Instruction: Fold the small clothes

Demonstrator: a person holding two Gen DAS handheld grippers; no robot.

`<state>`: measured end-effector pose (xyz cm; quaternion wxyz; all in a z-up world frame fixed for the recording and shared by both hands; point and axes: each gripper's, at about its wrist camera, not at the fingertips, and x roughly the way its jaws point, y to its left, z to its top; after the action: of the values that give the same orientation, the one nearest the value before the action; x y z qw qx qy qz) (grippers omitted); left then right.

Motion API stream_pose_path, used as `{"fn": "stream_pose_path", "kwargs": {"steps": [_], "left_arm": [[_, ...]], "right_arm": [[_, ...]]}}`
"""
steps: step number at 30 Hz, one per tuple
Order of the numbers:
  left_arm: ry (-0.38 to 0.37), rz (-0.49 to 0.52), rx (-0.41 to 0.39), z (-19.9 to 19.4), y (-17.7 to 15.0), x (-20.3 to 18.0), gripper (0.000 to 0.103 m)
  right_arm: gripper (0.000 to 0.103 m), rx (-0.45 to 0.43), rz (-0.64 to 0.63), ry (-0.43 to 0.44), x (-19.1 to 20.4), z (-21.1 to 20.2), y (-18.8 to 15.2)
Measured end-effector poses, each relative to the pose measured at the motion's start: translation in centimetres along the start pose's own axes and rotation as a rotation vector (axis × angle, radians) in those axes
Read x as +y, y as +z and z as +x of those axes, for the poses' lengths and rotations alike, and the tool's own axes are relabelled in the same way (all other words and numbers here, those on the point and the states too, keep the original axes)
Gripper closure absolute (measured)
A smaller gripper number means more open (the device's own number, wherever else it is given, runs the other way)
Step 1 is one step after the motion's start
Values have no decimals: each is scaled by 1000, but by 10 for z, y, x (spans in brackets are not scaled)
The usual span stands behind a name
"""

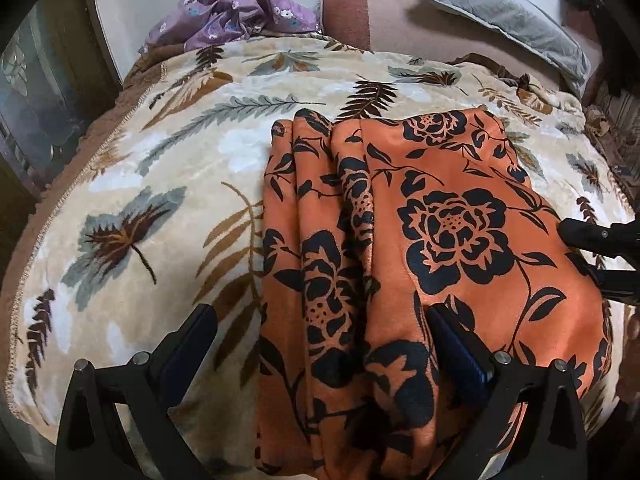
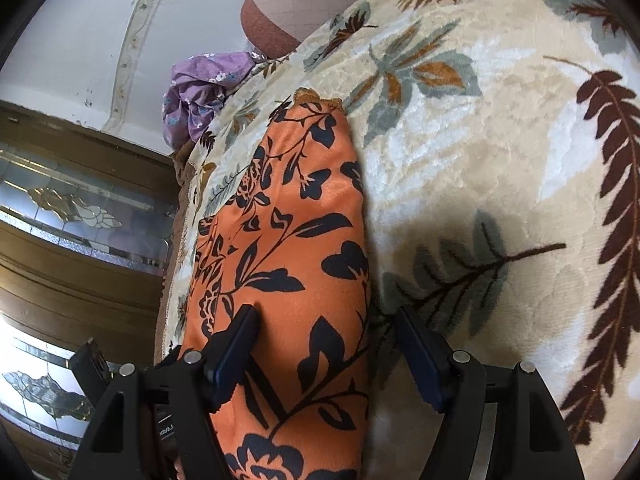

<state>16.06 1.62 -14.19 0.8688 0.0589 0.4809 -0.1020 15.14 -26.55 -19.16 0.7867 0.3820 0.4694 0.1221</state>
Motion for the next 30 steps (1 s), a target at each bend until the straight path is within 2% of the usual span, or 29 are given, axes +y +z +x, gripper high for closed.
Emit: {"fn": "stream_pose_path", "kwargs": {"steps": [8, 11, 17, 22, 26, 30], "left_arm": [[-64, -19, 8, 4, -1, 7, 0], [-95, -32, 17, 7, -1, 11, 0], [-268, -125, 104, 17, -2, 25, 0], [-352, -105, 104, 14, -3, 16, 0], [-352, -98, 91, 12, -3, 9, 2], [-341, -110, 72, 11, 1, 9, 16]], "right_arm": [[27, 15, 21, 45, 7, 17, 5], [22, 14, 5, 41, 14, 24, 5], [20, 10, -19, 38, 20, 31, 5], [20, 16, -37, 50, 19, 34, 7], [22, 5, -64, 31, 22, 35, 4], [28, -4, -87, 13, 24, 34, 1]]}}
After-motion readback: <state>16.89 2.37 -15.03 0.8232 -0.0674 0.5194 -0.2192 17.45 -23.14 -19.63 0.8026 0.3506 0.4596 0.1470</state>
